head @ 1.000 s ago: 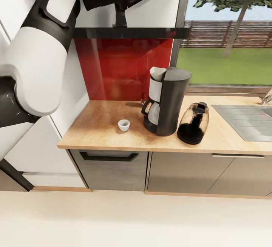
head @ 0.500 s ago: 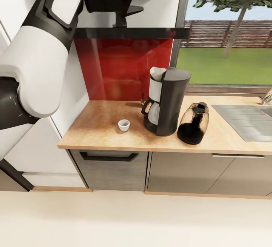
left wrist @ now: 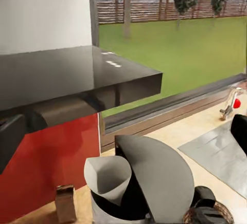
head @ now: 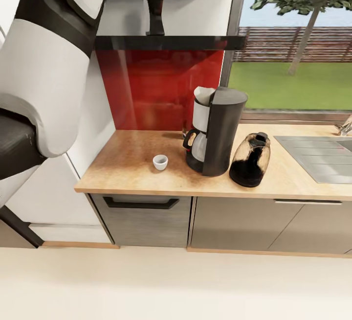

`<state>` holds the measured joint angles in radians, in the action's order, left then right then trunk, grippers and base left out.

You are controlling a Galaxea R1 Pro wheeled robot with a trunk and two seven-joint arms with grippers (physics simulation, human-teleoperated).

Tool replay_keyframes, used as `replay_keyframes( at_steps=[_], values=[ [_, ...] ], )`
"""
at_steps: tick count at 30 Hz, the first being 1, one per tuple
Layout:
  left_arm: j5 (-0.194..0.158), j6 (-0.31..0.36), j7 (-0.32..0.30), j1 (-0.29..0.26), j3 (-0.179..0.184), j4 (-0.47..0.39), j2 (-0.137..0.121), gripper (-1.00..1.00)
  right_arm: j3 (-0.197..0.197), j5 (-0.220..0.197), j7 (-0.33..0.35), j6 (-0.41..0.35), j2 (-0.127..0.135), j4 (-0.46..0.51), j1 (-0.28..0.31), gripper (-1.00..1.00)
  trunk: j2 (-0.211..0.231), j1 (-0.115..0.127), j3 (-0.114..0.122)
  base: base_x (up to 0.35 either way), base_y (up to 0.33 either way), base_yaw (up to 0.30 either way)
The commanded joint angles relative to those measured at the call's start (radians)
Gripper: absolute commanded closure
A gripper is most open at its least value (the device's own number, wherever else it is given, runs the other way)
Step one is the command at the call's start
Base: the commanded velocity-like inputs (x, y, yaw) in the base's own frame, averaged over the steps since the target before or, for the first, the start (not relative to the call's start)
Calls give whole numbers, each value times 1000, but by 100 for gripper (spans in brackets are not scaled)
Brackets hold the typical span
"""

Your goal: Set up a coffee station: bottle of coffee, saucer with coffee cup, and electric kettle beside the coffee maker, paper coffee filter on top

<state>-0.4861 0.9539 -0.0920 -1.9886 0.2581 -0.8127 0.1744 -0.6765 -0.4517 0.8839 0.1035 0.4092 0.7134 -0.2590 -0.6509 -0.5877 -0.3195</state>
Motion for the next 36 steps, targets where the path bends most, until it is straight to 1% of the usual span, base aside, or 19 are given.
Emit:
replay_keyframes(
  at_steps=[1,6,7,8,9,10,12,16,18,21,27,28,29,30,33,35,36],
  values=[
    [10,3,17,-1,20,-5,0,-100,1,-5,1,1,0,0,0,-100,-1,0,-1,0,0,0],
    [10,2,136,-1,104,-19,0,-100,0,-5,-2,1,0,0,0,-100,-1,0,-1,0,0,0],
    [10,2,202,-1,148,-21,0,-100,0,-5,-2,1,0,0,0,-100,-1,0,-1,0,0,0],
    [9,2,234,-1,168,-21,0,-100,0,-5,-3,1,0,0,0,-100,-1,0,-1,0,0,0],
    [7,1,284,0,197,-21,0,-100,0,-5,-3,1,0,0,0,-100,-1,0,-1,0,0,0],
    [6,-1,317,1,215,-20,0,-100,0,-5,-3,1,0,0,0,-100,-1,0,-1,0,0,0],
    [6,-3,346,2,231,-19,0,-100,0,-5,-3,1,0,0,0,-100,-1,0,-1,0,0,0],
    [7,-17,379,3,244,-21,0,-100,0,-5,-3,1,0,0,0,-100,-1,0,-1,0,0,0],
    [7,-35,395,3,246,-21,0,-100,0,-5,-3,1,0,0,0,-100,-1,0,-1,0,0,0],
    [6,-50,411,4,247,-22,0,-100,0,-5,-2,1,0,1,0,-100,-1,0,-1,0,0,0],
    [6,-83,471,4,246,-17,0,-100,0,-6,2,12,0,1,0,-100,-1,0,-1,0,0,0],
    [5,-101,495,4,244,-14,0,-100,0,-6,4,30,0,1,0,-100,-1,0,-1,0,0,0],
    [5,-113,506,6,243,-13,0,-100,0,-6,4,43,0,1,0,-100,-1,0,-1,0,0,0],
    [-6,-137,520,8,237,12,0,-100,1,-3,10,71,-5,-3,-2,-100,-1,0,-1,0,0,0],
    [-30,-159,522,8,235,33,0,-100,1,3,24,92,-11,-18,-4,-100,-1,0,-1,8,0,0],
    [-52,-218,531,8,234,61,0,-100,1,30,62,145,-16,-61,-5,-100,-1,0,-1,126,0,0],
    [-58,-237,547,8,235,74,0,-100,1,49,80,174,-18,-88,-6,-100,-1,0,-1,201,0,0]
  ],
)
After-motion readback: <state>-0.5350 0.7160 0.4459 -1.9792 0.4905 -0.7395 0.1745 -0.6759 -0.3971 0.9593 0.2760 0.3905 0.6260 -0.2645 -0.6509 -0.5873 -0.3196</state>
